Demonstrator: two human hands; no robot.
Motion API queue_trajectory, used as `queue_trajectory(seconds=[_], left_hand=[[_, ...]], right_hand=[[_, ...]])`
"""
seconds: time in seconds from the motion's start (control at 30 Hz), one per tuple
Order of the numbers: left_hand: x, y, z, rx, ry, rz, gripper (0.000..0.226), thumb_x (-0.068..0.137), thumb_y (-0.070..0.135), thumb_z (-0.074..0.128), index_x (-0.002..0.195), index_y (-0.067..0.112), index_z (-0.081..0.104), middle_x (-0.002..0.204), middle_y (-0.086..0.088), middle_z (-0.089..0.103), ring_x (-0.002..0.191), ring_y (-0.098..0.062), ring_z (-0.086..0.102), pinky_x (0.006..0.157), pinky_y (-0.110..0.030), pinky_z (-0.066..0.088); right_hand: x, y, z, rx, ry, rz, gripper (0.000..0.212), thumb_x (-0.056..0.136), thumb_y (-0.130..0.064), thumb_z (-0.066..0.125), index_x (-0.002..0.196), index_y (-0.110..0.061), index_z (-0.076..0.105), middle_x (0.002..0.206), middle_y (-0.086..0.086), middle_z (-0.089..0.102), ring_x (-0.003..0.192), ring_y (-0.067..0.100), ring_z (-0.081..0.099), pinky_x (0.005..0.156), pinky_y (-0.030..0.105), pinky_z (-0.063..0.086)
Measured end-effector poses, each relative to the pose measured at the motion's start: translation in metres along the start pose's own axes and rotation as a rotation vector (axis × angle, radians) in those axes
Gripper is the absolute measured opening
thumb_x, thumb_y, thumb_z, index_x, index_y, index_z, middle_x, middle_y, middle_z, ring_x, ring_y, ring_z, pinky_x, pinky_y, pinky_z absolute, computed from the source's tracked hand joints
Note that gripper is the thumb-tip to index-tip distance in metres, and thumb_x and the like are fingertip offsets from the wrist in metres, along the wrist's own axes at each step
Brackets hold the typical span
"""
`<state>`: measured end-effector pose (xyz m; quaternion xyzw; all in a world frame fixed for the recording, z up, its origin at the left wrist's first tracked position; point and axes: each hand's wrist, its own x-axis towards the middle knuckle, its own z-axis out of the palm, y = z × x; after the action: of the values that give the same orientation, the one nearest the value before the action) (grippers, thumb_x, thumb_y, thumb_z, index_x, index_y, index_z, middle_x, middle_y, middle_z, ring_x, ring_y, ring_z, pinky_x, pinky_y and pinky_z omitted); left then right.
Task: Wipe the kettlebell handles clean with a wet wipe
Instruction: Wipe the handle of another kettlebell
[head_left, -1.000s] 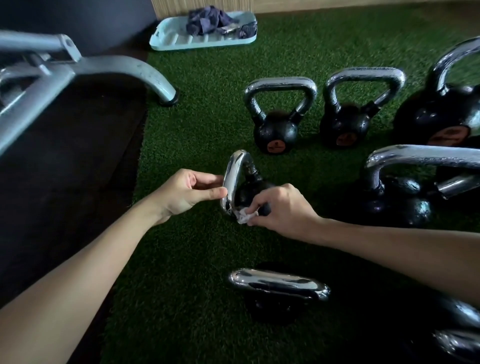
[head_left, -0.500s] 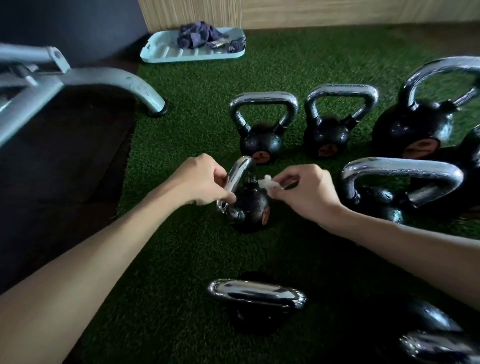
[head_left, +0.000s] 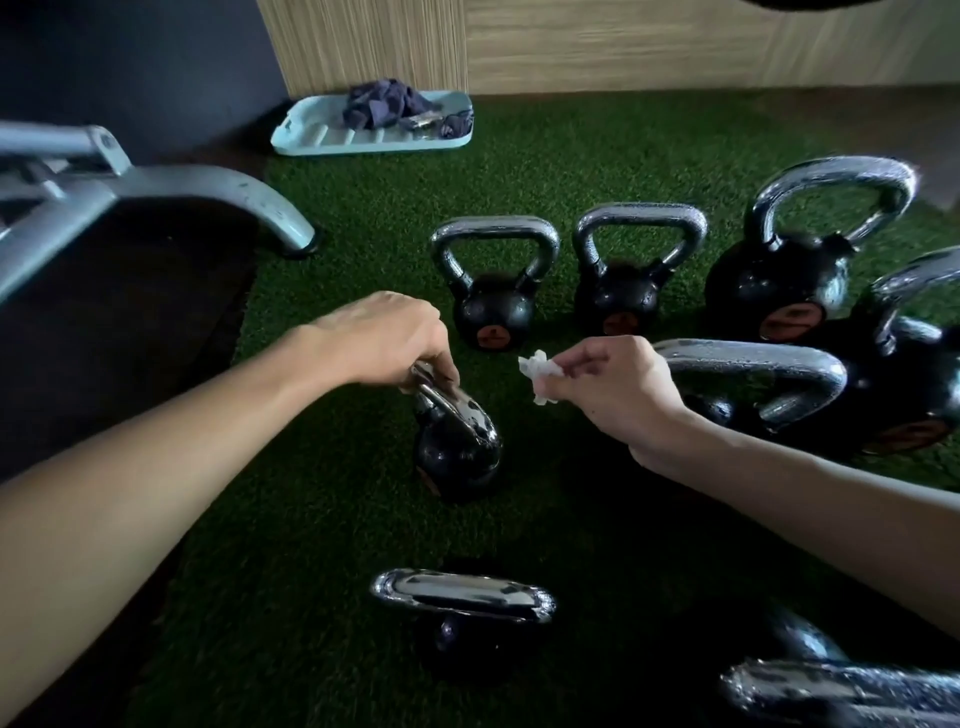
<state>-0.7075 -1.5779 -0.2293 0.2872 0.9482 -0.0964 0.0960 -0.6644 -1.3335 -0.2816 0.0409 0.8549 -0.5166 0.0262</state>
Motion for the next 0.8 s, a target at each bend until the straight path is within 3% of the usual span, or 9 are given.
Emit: queue_trajectory(seconds=[0.1,0.2,0.27,0.33,0.43,0.5,0.57,0.63,0.8], left_hand=[[-0.014,0.007,0.016,-0.059,0.141,-0.172,0.049,0.089,0.018,0.07,0.123,0.053,0.066,0.107,0.02,0.068,0.1,-0.011,0.065,0.082,-0.029,0.053],[-0.033,0.029,0.037,-0.719,0.407,-0.666,0.046,0.082,0.031,0.082,0.125,0.043,0.069,0.118,0.022,0.07,0.086,0.0,0.066,0.067,-0.02,0.049],[-0.04,0.049,0.05,-1.156,0.456,-0.899,0.06,0.072,0.042,0.089,0.128,0.032,0.069,0.106,0.017,0.073,0.096,-0.004,0.065,0.08,-0.022,0.047],[-0.042,0.064,0.058,-1.323,0.45,-0.946,0.083,0.062,0.048,0.092,0.136,0.027,0.063,0.111,0.011,0.074,0.107,-0.008,0.064,0.089,-0.023,0.042],[-0.036,0.075,0.06,-1.409,0.46,-0.979,0.112,0.048,0.06,0.093,0.147,0.03,0.05,0.111,0.012,0.076,0.104,-0.011,0.069,0.1,-0.028,0.048],[-0.03,0.081,0.055,-1.388,0.456,-0.993,0.115,0.049,0.058,0.094,0.15,0.032,0.045,0.101,0.014,0.077,0.09,-0.011,0.073,0.089,-0.029,0.054],[-0.026,0.085,0.05,-1.393,0.44,-1.008,0.11,0.055,0.049,0.096,0.151,0.03,0.044,0.09,0.015,0.077,0.076,-0.008,0.073,0.068,-0.021,0.05],[-0.024,0.085,0.048,-1.407,0.441,-1.023,0.106,0.057,0.043,0.096,0.15,0.028,0.046,0.082,0.014,0.076,0.069,-0.006,0.072,0.062,-0.019,0.046],[-0.027,0.08,0.054,-1.361,0.508,-1.083,0.095,0.06,0.041,0.093,0.145,0.029,0.053,0.12,0.003,0.072,0.102,-0.013,0.068,0.076,-0.022,0.047]], right_hand=[[0.001,0.003,0.001,-0.01,-0.03,0.046,0.016,0.07,-0.03,0.092,0.077,-0.026,0.078,0.069,-0.012,0.07,0.065,0.001,0.06,0.057,0.016,0.044],[0.004,0.003,0.003,-0.004,-0.036,0.06,0.016,0.068,-0.03,0.093,0.076,-0.028,0.078,0.071,-0.012,0.072,0.069,0.002,0.063,0.06,0.02,0.044],[0.006,0.001,0.003,0.005,-0.043,0.064,0.016,0.069,-0.029,0.093,0.075,-0.028,0.077,0.07,-0.013,0.071,0.068,0.001,0.062,0.058,0.017,0.043],[0.008,-0.001,0.005,0.017,-0.051,0.058,0.016,0.07,-0.027,0.093,0.076,-0.027,0.077,0.071,-0.013,0.071,0.066,-0.001,0.061,0.054,0.012,0.042],[0.01,-0.004,0.008,0.027,-0.051,0.045,0.016,0.069,-0.026,0.093,0.075,-0.027,0.078,0.069,-0.012,0.07,0.064,-0.001,0.059,0.053,0.011,0.042],[0.011,-0.005,0.01,0.021,-0.064,0.037,0.016,0.07,-0.027,0.093,0.075,-0.027,0.078,0.069,-0.012,0.07,0.062,-0.001,0.059,0.054,0.014,0.043],[0.011,-0.005,0.011,0.019,-0.077,0.028,0.015,0.07,-0.027,0.093,0.075,-0.027,0.078,0.069,-0.012,0.07,0.062,-0.002,0.058,0.054,0.014,0.043],[0.012,-0.005,0.013,0.018,-0.084,0.023,0.015,0.07,-0.026,0.093,0.075,-0.027,0.078,0.071,-0.012,0.07,0.063,-0.001,0.058,0.054,0.014,0.043],[0.018,-0.002,0.022,0.005,-0.111,0.033,0.016,0.07,-0.025,0.093,0.08,-0.026,0.08,0.074,-0.012,0.07,0.067,-0.001,0.059,0.054,0.014,0.042]])
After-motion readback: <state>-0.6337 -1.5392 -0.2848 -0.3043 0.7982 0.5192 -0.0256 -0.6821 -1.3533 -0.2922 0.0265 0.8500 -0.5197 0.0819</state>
